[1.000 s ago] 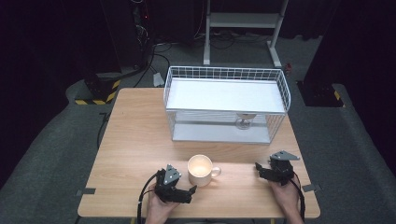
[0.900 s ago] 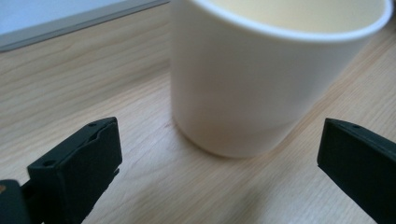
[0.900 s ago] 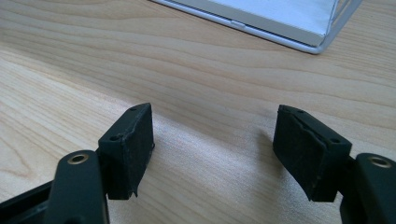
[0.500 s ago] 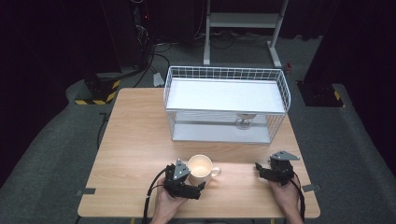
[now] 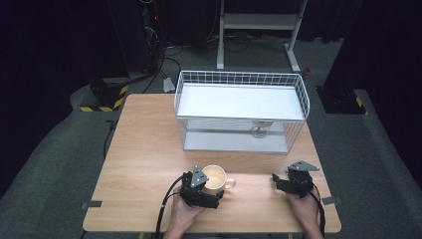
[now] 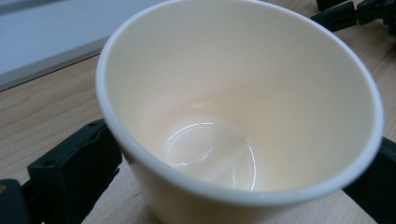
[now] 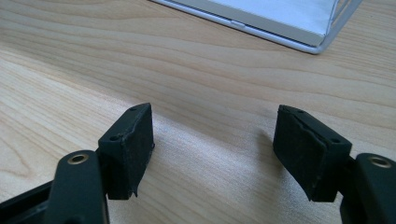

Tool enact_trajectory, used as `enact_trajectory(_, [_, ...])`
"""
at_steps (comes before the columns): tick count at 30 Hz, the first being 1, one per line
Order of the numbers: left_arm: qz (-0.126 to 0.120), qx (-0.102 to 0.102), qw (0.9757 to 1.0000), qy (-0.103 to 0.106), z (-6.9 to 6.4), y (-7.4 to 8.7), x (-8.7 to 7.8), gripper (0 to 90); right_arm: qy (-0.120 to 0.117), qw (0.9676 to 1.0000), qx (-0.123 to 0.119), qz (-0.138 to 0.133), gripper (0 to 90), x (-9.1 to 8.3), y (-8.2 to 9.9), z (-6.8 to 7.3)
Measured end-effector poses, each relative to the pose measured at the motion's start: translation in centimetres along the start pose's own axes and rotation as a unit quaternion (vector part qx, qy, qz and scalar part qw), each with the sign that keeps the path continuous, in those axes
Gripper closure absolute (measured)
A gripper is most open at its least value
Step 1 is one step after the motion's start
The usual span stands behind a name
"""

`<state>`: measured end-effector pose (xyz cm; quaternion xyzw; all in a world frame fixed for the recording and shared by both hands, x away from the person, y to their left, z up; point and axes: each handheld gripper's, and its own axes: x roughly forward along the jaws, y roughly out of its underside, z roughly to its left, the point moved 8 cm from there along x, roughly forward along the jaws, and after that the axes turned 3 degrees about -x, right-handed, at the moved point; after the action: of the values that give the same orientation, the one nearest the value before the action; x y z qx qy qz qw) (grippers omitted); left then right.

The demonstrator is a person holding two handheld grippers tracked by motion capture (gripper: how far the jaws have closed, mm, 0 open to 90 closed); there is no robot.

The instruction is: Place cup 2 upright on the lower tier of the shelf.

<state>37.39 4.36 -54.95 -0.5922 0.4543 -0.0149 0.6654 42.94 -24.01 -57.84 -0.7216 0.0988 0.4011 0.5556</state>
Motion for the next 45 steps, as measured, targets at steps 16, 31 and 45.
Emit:
enact_trajectory(16, [-0.006,0.003,0.9999,-0.011,-0.2,-0.6,0.9,3.5,0.000,1.0000,0.000,0.000,29.0,0.0,0.0,0.0])
enact_trajectory(31, [-0.016,0.014,0.9996,-0.018,0.0,-0.5,1.3,7.8,0.000,1.0000,0.003,0.001,29.1,0.0,0.0,0.0])
enact_trajectory(45, [-0.015,0.022,0.9994,-0.023,-0.1,-0.7,1.3,8.8,0.001,1.0000,0.004,0.000,29.1,0.0,0.0,0.0])
